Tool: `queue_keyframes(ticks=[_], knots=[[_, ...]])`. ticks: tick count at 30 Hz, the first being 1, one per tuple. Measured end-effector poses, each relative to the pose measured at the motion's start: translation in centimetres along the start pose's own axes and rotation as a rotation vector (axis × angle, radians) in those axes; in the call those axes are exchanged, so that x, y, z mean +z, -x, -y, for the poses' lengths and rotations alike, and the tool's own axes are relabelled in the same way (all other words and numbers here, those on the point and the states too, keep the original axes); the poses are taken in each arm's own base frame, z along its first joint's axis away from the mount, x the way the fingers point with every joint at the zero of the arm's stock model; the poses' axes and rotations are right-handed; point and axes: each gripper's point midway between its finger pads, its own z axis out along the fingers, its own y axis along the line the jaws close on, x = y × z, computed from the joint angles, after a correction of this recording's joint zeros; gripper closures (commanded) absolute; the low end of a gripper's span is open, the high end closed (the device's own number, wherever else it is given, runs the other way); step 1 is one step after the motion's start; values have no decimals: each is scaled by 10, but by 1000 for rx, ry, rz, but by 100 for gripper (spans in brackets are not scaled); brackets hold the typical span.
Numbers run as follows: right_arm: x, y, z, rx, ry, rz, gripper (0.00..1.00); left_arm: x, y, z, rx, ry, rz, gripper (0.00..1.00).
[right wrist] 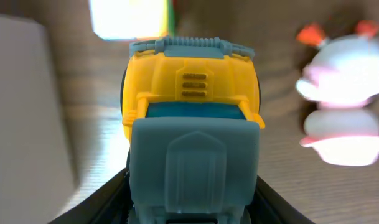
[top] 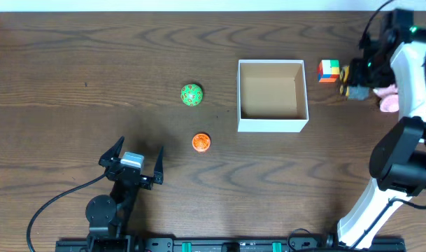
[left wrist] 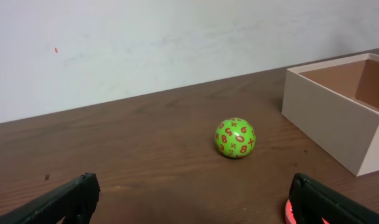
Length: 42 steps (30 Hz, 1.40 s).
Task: Pack container
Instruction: 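Lift the truck and carry it left over the white box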
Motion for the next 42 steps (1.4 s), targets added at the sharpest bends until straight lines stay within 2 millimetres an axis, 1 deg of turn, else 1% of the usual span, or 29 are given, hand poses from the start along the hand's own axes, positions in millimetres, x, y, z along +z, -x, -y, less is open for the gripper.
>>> queue_keyframes(ticks=[2, 4, 6, 8, 9, 11, 14, 18, 22, 26, 29, 33, 42], knots=[[-20, 11, -8, -11, 22, 38, 52, 0, 0, 0, 0, 0, 0, 2], [-39, 22, -23, -35, 52, 81, 52, 0, 0, 0, 0, 0, 0, 2], [-55, 33, -44, -75, 84, 125, 52, 0, 0, 0, 0, 0, 0, 2], [-67, 41, -71, -127, 115, 165, 51, 0, 0, 0, 0, 0, 0, 2], [-70, 44, -83, -151, 127, 178, 51, 0, 0, 0, 0, 0, 0, 2], [-75, 46, -114, -211, 158, 199, 50, 0, 0, 0, 0, 0, 0, 2], [-76, 44, -153, -287, 188, 209, 48, 0, 0, 0, 0, 0, 0, 2], [-77, 38, -187, -330, 180, 213, 48, 0, 0, 0, 0, 0, 0, 2], [-77, 34, -200, -314, 159, 210, 48, 0, 0, 0, 0, 0, 0, 2], [-73, 32, -205, -265, 148, 203, 49, 0, 0, 0, 0, 0, 0, 2], [-63, 26, -206, -227, 143, 171, 49, 0, 0, 0, 0, 0, 0, 2], [-44, 15, -204, -181, 133, 117, 49, 0, 0, 0, 0, 0, 0, 2], [-20, 11, -199, -124, 104, 99, 49, 0, 0, 0, 0, 0, 0, 2]])
